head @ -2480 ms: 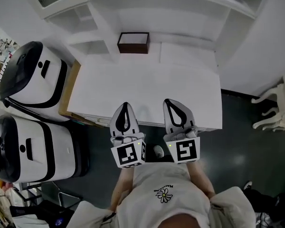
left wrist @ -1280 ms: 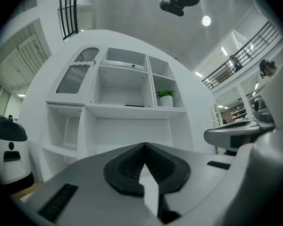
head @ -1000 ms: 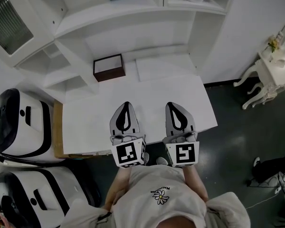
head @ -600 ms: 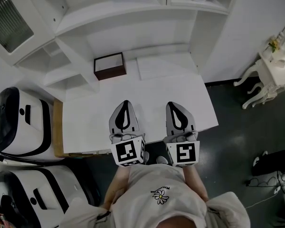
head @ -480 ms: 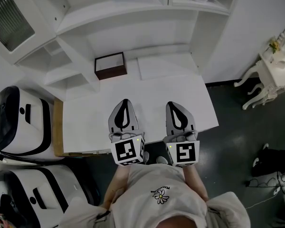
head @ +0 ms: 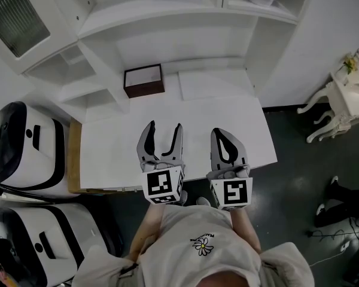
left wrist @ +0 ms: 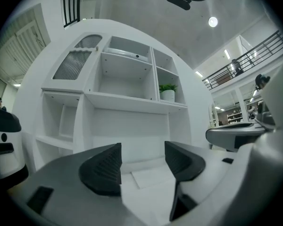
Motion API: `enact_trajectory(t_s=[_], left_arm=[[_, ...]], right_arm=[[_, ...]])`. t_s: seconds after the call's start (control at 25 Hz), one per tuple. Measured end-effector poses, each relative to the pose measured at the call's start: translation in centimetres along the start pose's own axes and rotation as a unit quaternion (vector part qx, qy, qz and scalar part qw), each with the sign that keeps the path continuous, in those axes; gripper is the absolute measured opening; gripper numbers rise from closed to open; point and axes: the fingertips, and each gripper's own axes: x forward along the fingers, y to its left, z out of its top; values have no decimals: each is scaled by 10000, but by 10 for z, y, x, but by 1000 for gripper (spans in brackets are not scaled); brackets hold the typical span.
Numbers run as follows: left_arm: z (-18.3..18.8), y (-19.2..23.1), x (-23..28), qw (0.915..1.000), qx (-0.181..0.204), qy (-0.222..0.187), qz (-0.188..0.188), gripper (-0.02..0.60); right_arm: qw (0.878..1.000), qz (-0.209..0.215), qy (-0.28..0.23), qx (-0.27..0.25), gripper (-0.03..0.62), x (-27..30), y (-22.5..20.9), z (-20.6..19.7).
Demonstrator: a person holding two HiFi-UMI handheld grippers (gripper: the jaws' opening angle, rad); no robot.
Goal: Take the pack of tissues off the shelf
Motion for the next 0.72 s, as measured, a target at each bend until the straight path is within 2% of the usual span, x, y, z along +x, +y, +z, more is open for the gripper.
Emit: enact_trajectory(t_s=[0.2, 0.32, 0.52, 0.72], left_arm=[[-6, 8, 5, 9998, -139, 110, 21, 356], [-6, 12, 7, 9999, -26, 55, 115, 393], [-11, 12, 10, 9998, -45, 187, 53, 398], [-19, 7, 16, 9987, -180, 441, -156, 397]], right_arm=[[10000, 9, 16, -65, 2, 1, 0, -3], [9998, -10, -40, -191, 3, 2, -4, -4], [10000, -21, 1, -51, 2, 4, -2, -3], [9998, 3, -47, -213, 2, 5, -3, -5]])
